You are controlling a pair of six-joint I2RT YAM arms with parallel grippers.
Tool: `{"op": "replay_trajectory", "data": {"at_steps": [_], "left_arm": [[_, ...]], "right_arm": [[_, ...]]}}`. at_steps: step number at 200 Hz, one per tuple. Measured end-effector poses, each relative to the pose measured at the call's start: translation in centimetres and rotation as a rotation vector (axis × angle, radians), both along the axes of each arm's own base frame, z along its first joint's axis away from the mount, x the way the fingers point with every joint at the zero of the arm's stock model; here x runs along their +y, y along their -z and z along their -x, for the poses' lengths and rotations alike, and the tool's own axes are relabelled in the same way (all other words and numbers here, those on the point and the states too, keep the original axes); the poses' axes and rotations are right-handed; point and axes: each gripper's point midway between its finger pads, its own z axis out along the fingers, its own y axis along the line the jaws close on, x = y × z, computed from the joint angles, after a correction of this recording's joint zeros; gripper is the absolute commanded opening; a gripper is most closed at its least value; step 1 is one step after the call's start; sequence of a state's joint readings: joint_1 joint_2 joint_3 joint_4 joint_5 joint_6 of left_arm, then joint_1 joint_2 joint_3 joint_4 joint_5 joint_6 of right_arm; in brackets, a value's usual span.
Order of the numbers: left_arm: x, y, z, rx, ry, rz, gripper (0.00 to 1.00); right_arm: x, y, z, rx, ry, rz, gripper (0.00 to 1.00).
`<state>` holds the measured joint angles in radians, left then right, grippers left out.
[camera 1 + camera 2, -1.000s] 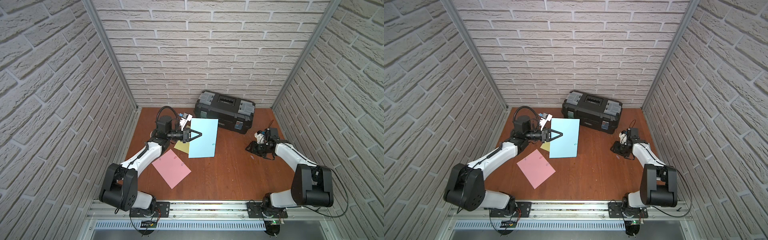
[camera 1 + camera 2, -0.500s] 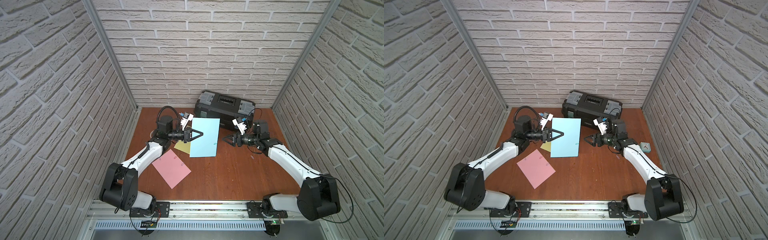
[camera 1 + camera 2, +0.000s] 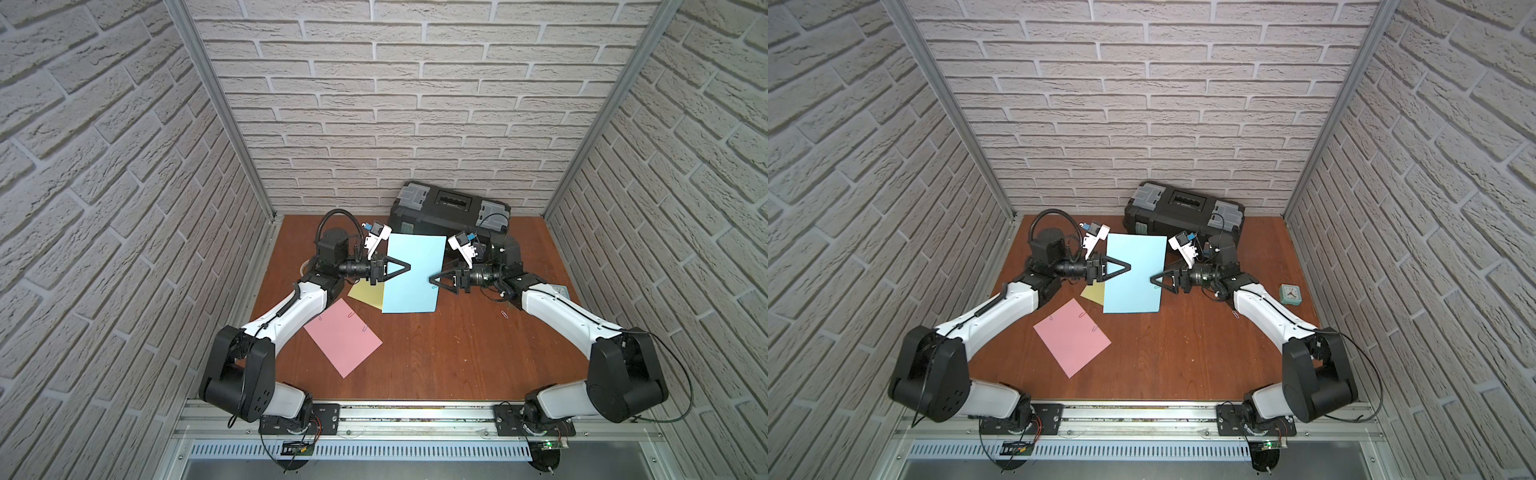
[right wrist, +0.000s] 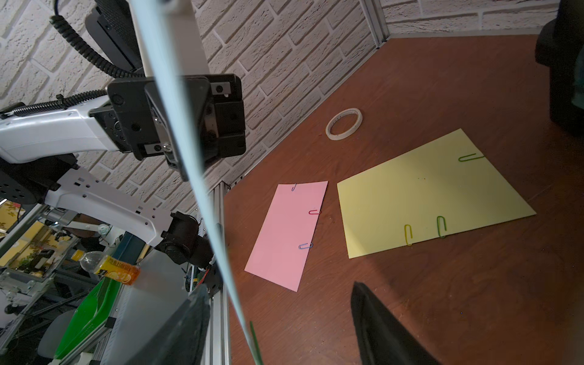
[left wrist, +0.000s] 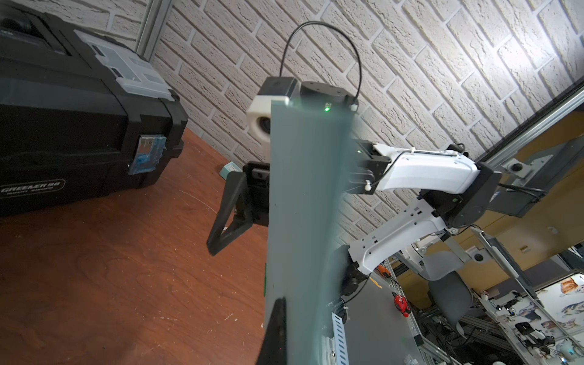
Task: Unclip the paperclips from the documents
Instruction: Adjust the document.
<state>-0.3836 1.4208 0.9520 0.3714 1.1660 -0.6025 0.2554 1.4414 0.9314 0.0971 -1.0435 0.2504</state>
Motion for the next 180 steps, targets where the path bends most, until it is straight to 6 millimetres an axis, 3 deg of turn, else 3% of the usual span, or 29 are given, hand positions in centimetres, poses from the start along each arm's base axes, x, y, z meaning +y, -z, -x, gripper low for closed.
{"op": "replay_trajectory", "data": {"at_steps": [32,70,180], "left_arm": [[-0.4,-0.3,-0.4,-0.011,0.011,0.003,0.0],[-1.1,0.6,-1.4,0.015,0.017,-0.008,0.0],[-1.3,1.5,-2.4,-0.007,-0.007,-0.031,0.0]], "right_arm": [[0.4,-1.1,-0.1,-0.027,-0.024,-0.04,0.52],[0.7,-2.1,0.3,-0.04,-0.058,-0.065,0.26],[0.9,-3.0,-0.6,-0.042,-0.058,-0.077,0.03]]}}
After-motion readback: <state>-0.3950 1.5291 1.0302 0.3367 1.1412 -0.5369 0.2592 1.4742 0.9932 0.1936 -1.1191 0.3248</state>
